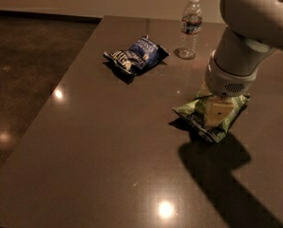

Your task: Pick green jalapeno chip bag

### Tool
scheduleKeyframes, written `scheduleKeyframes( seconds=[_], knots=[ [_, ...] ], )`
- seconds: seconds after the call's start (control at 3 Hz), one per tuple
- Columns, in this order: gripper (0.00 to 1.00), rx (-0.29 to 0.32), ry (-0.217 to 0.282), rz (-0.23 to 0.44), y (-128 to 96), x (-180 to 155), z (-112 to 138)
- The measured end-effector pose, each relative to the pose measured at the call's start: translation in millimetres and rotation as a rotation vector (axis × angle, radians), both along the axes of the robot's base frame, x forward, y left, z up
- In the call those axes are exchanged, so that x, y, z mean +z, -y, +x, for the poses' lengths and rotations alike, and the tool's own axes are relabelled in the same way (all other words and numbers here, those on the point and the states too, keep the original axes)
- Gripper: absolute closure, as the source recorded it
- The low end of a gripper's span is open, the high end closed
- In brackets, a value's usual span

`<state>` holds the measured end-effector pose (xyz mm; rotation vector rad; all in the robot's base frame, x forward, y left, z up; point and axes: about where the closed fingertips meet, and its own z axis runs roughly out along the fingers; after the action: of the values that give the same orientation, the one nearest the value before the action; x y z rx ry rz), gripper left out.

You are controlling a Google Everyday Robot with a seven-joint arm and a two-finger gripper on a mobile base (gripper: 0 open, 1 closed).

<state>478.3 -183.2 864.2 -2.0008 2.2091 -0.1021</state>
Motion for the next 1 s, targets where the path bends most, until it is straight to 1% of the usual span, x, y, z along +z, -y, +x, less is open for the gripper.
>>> scheduleKeyframes(
  seconds=[0.33,0.67,1.0],
  knots=[
    [0.64,0.02,0.014,0.015,-7.6,13.2,-3.7],
    [0.88,0.041,0.047,0.042,-18.7,33.9,-4.6],
    [1.0,0.061,0.1,0.076,-30.2,66.0,-4.1]
  ],
)
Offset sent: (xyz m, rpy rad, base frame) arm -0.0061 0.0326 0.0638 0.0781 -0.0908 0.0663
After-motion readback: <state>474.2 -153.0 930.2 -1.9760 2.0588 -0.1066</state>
